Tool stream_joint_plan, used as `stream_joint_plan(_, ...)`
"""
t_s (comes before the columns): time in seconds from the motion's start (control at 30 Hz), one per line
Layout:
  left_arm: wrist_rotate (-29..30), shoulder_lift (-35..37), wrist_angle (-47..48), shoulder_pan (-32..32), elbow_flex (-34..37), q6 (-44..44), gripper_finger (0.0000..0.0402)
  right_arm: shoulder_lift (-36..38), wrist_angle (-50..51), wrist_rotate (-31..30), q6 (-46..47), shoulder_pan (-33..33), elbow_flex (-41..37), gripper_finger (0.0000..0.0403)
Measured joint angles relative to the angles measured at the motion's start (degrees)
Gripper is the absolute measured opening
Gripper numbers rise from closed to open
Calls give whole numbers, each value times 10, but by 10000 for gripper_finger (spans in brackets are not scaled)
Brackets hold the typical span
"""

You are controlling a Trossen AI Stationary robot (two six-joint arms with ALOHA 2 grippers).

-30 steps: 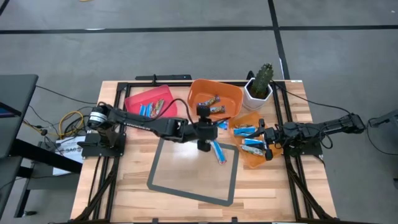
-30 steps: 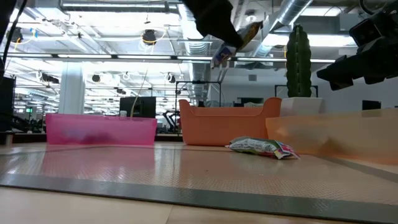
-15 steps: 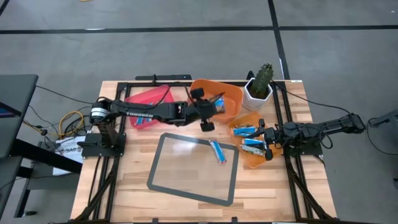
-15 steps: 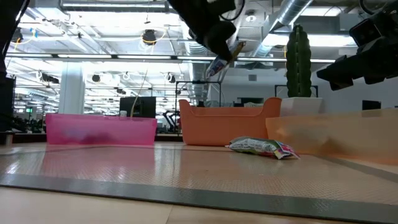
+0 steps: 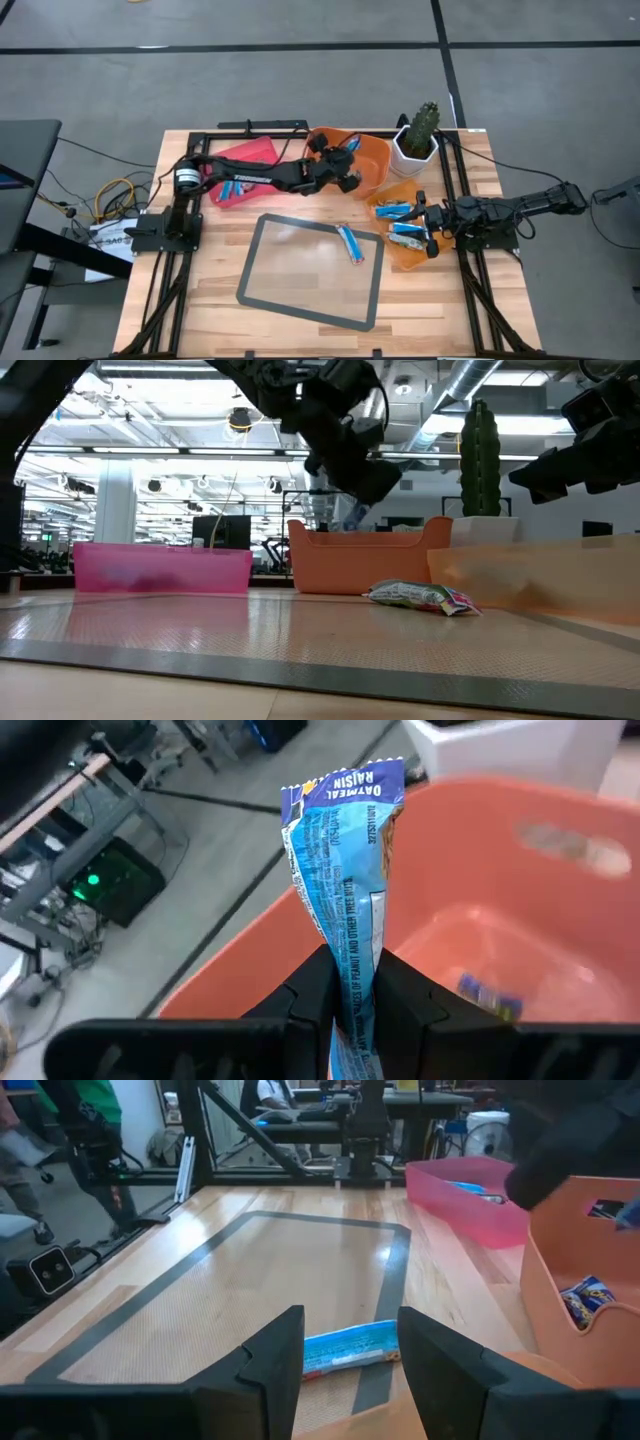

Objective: Pick and place Granola Bars by type
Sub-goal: Put the blue granola bar into the orange bin

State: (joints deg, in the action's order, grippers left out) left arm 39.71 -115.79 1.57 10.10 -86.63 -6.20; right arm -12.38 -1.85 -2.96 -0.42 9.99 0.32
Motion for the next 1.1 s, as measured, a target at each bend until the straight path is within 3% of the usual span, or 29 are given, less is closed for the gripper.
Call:
stream_joint_plan(0.33,-32,-20,63,41,-1,86,47,0,1,0,0,0,0,154)
stream_joint_plan(0.77,-95,-25,115,59,-1,118,49,0,1,0,0,0,0,154)
stream_joint_plan(1.1,-110,-25,114,59,-1,128,108,0,1,0,0,0,0,154)
